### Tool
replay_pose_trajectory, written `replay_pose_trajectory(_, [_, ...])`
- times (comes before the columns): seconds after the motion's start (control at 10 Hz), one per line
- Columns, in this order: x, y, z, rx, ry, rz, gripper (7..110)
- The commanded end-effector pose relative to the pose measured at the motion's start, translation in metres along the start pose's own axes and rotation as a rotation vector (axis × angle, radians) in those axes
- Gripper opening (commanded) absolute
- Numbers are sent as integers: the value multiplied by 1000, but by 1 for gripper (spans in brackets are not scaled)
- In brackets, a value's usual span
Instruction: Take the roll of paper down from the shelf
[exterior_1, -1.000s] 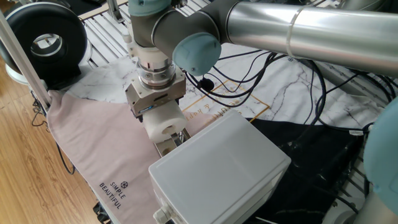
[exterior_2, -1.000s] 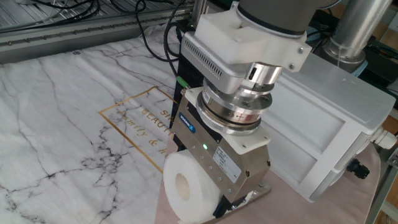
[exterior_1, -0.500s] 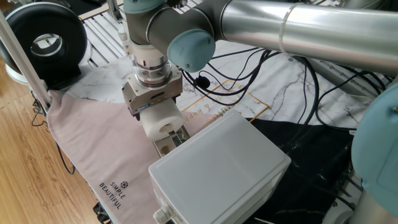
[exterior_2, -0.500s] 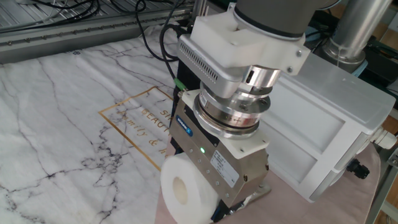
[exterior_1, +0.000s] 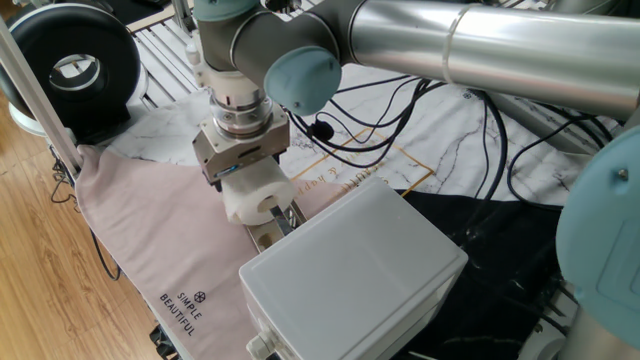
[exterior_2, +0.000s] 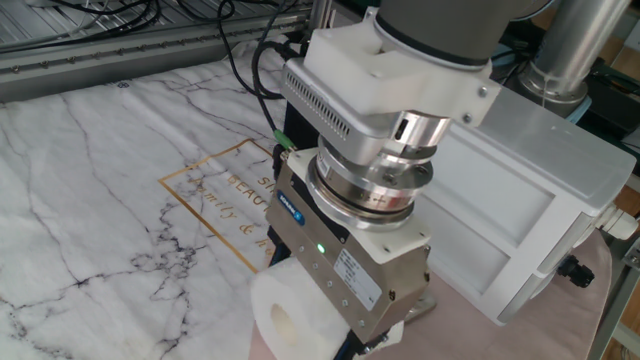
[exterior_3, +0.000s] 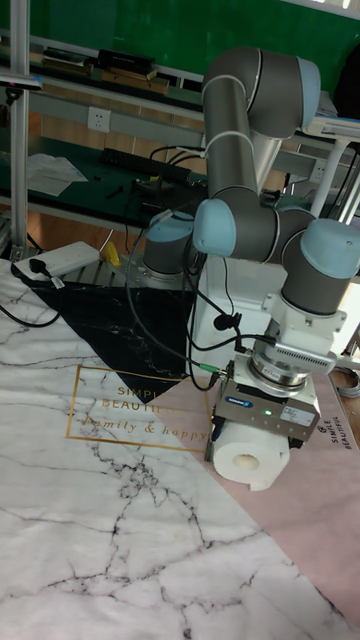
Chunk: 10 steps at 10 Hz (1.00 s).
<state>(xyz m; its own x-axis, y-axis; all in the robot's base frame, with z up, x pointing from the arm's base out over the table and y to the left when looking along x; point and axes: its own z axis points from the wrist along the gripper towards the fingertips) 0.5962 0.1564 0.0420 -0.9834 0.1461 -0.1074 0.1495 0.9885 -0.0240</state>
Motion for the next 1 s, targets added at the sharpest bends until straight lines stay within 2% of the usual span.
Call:
replay_pose_trajectory(0.0, [-13, 1, -3, 6, -36, -22, 7])
replay_pose_trajectory(0.3, [-26, 0, -4, 18, -83, -64, 7])
replay_pose_trajectory(0.4, [-37, -3, -6, 36, -123, -92, 7])
replay_pose_trajectory(0.5, [-49, -3, -8, 38, -172, -118, 7])
replay_pose_trajectory(0.6, [-56, 1, -11, 28, -198, -135, 7])
replay_pose_trajectory(0.8, [-62, 4, -12, 31, -215, -149, 7])
replay_pose_trajectory(0.9, [-58, 7, -11, 19, -201, -149, 7])
